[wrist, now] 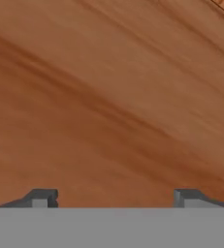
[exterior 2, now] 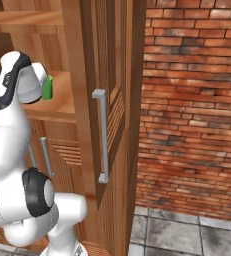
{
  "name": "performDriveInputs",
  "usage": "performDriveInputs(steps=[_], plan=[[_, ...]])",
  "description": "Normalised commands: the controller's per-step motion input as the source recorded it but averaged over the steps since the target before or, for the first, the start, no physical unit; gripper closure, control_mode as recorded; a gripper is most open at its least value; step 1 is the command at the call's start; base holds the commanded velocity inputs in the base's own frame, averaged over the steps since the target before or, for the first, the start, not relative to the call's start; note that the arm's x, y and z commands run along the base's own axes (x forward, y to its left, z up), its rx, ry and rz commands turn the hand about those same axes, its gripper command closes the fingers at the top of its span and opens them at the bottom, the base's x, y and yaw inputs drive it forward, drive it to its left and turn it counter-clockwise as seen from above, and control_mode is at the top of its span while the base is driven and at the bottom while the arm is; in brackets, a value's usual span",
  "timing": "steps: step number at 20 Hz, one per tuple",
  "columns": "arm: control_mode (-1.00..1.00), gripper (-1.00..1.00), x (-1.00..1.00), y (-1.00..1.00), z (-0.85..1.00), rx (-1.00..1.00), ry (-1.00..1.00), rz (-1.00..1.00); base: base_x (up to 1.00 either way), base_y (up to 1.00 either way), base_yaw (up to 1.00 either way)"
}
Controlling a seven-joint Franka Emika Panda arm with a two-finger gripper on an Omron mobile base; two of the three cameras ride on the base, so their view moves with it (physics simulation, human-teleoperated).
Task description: Open the cabinet directly in front. Then move the beer and the cup to the dining counter with the jar on it.
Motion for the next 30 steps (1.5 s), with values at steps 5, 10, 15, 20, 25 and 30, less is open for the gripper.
performDriveInputs(steps=[5,10,15,20,25,30], plan=[[-1.0,-1.0,-0.44,1.0,-0.06,-0.01,0.0,0.0,0.0,0.0,0.0],[-1.0,-1.0,-0.29,1.0,-0.15,0.0,-0.02,0.0,0.0,0.0,0.0],[-1.0,-1.0,-0.11,1.0,-0.12,0.0,-0.13,0.0,0.0,0.0,0.0],[-1.0,-1.0,0.0,0.36,-0.01,0.0,-0.03,-0.04,0.0,0.0,0.0],[-1.0,-1.0,-0.05,-0.26,0.0,0.0,-0.03,0.0,0.0,0.0,0.0],[-1.0,-1.0,-0.26,-0.95,0.0,-0.07,-0.18,-0.06,0.0,0.0,0.0]])
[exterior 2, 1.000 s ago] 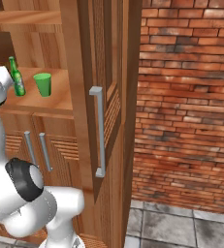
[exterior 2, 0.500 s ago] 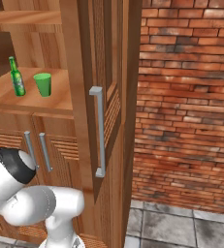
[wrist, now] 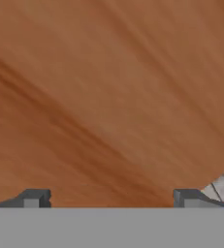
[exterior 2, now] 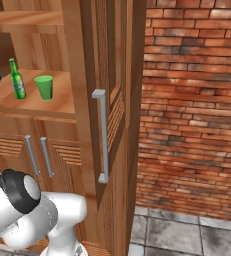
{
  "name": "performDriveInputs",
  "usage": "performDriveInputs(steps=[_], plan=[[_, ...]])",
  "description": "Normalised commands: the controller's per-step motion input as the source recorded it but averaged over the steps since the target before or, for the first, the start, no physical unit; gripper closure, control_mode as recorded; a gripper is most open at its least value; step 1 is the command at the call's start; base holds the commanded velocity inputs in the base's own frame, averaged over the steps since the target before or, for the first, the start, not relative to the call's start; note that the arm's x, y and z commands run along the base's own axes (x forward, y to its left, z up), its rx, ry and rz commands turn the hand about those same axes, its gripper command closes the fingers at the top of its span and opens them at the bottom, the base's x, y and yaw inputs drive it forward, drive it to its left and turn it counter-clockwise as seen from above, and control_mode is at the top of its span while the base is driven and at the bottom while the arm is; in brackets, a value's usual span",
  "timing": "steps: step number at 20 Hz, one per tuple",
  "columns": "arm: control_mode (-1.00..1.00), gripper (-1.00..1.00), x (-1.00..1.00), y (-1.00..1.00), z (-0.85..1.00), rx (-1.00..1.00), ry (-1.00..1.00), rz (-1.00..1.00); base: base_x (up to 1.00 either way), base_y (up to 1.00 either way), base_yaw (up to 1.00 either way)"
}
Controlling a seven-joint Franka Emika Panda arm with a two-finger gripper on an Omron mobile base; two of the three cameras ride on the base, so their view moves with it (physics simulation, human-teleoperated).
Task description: Open the cabinet directly in front. Then move the beer and the cup to the dining counter with the jar on it.
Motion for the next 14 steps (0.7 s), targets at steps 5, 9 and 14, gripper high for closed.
performDriveInputs(steps=[5,9,14], plan=[[-1.0,-1.0,-0.13,-0.96,-0.02,-0.13,-0.16,-0.11,0.0,0.0,0.0],[-1.0,-1.0,-0.06,-0.83,-0.03,-0.15,-0.21,-0.21,0.0,0.0,0.0],[-1.0,-1.0,0.0,-0.43,-0.02,-0.06,-0.28,-0.48,0.0,0.0,0.0]])
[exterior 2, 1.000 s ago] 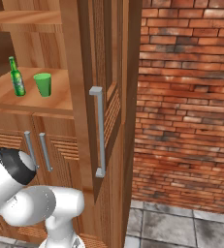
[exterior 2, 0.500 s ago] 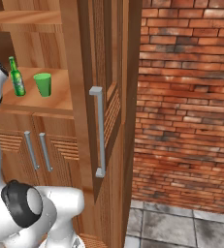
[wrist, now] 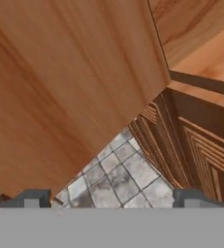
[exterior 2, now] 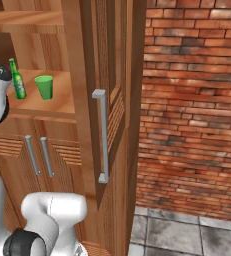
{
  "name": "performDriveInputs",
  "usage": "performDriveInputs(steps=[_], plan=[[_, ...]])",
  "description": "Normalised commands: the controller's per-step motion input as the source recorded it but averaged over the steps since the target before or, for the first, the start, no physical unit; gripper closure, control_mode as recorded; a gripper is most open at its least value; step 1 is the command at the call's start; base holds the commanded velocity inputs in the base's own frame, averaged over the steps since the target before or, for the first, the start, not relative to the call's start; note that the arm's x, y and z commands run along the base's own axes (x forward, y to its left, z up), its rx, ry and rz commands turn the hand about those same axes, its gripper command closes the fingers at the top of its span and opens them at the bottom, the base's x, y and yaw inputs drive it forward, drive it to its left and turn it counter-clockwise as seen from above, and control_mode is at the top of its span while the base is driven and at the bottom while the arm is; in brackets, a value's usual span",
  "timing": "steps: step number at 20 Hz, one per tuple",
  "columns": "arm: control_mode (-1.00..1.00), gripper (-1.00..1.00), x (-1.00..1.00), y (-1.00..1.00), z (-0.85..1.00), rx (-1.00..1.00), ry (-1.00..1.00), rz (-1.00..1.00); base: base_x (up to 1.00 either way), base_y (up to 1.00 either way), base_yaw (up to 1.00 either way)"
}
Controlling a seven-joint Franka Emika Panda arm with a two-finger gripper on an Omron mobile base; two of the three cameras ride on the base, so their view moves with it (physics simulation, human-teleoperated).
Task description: Open the cabinet directly in front. Then move the beer and the cup to the dining counter with the jar on it.
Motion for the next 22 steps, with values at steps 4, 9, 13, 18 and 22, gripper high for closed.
performDriveInputs(steps=[4,9,13,18,22], plan=[[-1.0,-1.0,0.09,-0.02,0.0,-0.02,-0.3,-0.68,0.0,0.0,0.0],[-1.0,-1.0,0.1,0.0,0.0,0.0,-0.22,-0.78,0.0,0.0,0.0],[-1.0,-1.0,0.05,0.0,0.0,-0.08,-0.11,-0.73,0.0,0.0,0.0],[-1.0,-1.0,0.05,-0.01,0.16,-0.02,-0.03,-0.62,0.0,0.0,0.0],[-1.0,-1.0,0.19,-0.04,0.57,-0.02,0.17,-0.33,0.0,0.0,0.0]])
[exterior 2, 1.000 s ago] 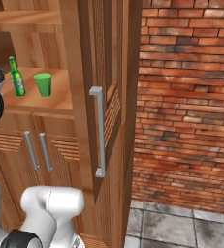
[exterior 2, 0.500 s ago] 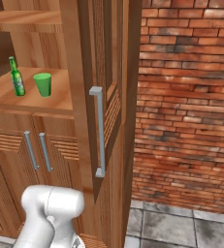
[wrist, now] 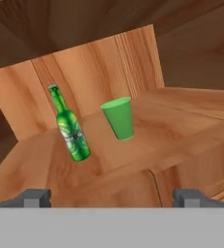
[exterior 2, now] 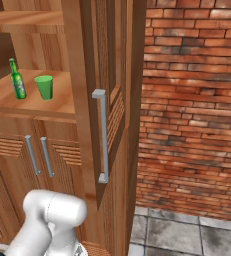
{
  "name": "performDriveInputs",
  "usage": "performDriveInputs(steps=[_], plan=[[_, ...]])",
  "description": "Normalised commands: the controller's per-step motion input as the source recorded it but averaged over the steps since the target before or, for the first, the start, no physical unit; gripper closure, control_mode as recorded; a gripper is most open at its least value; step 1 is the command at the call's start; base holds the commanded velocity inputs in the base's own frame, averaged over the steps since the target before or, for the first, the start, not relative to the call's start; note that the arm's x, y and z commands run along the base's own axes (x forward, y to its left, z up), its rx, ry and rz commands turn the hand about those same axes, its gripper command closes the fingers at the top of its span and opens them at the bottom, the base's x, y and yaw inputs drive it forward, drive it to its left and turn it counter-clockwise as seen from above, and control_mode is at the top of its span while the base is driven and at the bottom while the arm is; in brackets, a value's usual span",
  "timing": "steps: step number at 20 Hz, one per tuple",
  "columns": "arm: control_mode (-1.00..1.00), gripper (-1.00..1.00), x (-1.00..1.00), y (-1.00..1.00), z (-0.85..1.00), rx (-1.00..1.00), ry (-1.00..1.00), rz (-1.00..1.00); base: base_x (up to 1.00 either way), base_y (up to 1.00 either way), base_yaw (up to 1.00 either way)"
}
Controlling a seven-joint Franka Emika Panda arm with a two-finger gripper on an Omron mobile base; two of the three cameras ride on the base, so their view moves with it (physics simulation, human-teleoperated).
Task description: Open the cabinet directly in front. Then move the beer and the cup to the dining counter with the jar on it.
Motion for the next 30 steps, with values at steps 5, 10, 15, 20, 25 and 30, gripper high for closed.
performDriveInputs(steps=[5,10,15,20,25,30], plan=[[-1.0,-1.0,0.3,0.0,0.41,-0.1,0.31,-0.11,0.0,0.0,0.0],[-1.0,-1.0,0.1,-0.01,-0.07,-0.13,0.07,0.15,0.0,0.0,0.0],[-1.0,-1.0,0.21,-0.26,-0.2,-0.14,0.02,0.41,0.0,0.0,0.0],[-1.0,-1.0,0.09,-0.2,-0.07,-0.08,0.02,0.33,0.0,0.0,0.0],[-1.0,-1.0,0.09,0.0,0.0,0.0,0.0,0.0,0.0,0.0,0.0],[-1.0,-1.0,0.39,0.0,0.0,0.0,0.0,0.0,0.0,0.0,0.0]])
